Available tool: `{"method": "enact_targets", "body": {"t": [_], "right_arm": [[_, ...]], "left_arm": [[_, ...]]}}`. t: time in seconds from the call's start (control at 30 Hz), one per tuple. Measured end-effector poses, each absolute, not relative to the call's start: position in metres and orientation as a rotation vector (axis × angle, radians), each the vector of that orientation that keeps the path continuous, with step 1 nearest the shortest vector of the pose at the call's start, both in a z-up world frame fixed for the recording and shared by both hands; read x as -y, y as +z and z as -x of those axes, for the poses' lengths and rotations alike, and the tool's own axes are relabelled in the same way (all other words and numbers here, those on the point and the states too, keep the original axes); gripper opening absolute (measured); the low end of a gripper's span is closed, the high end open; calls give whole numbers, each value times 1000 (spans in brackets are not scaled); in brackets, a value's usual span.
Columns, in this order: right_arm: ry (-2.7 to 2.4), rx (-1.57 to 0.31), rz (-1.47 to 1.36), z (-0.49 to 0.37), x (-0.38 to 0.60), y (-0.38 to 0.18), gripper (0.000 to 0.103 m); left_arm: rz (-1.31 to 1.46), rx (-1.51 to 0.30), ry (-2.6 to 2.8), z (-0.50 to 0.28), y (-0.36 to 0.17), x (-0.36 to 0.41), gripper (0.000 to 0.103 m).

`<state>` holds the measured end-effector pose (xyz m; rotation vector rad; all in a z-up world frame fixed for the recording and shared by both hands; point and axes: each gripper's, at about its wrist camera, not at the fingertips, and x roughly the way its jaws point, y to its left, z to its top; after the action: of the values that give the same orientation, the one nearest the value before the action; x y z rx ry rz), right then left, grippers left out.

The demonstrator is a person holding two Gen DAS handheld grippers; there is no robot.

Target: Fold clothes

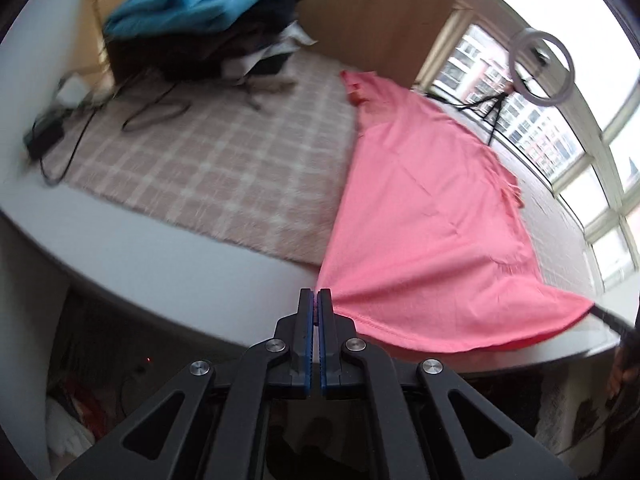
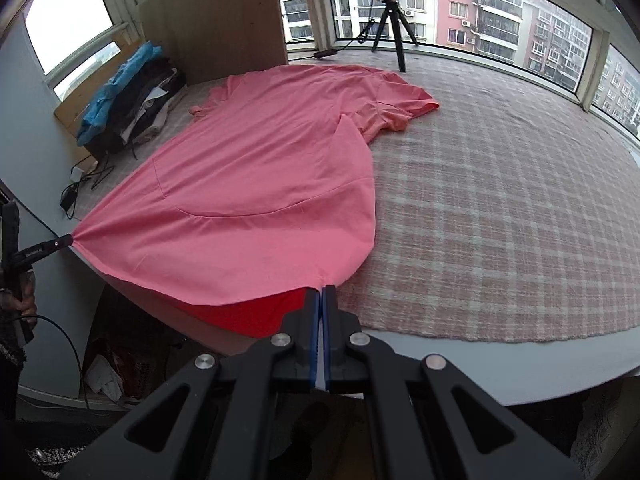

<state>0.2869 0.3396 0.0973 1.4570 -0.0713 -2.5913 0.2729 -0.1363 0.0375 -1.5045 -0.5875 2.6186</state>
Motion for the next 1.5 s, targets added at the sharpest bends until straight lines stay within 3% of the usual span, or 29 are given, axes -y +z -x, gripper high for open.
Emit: {"method": "enact_targets", "body": {"t": [0.27, 0.33, 0.47, 0.67, 0.97, 1.07, 1.1, 1.2, 1.3, 1.43, 1.5], "right_arm": [[-2507, 153, -1465, -296, -316, 65, 2], [-2528, 149, -1487, -299, -315, 53, 6], [-2581, 183, -1538, -307, -327, 28, 21], [-2652, 243, -1569, -317, -339, 6, 26], [-2707, 219, -1538, -324, -337, -5, 26], [-2686, 342, -1514, -321, -346, -2, 2], [-2702, 360, -1501, -320, -349, 3, 2], [-2771, 297, -1458, -301, -364, 41, 2], [-2885, 98, -1356, -255, -381, 118, 2], [-3108, -444, -1067, -175, -375, 284, 2], [-3190, -529, -901, -157, -372, 370, 2]], "left_arm": [[1531, 631, 2593, -261, 24, 150, 1], [1550, 633, 2580, -257, 22, 154, 1], [1582, 625, 2559, -252, 18, 159, 1], [1586, 585, 2546, -243, 24, 159, 1], [1555, 647, 2509, -238, 33, 171, 1], [1528, 683, 2499, -239, 40, 171, 1], [1517, 693, 2495, -238, 43, 170, 1], [1457, 687, 2486, -220, 65, 162, 1], [1344, 644, 2489, -169, 111, 146, 1], [1035, 504, 2604, -96, 251, 124, 1], [858, 449, 2660, -74, 329, 118, 1]]}}
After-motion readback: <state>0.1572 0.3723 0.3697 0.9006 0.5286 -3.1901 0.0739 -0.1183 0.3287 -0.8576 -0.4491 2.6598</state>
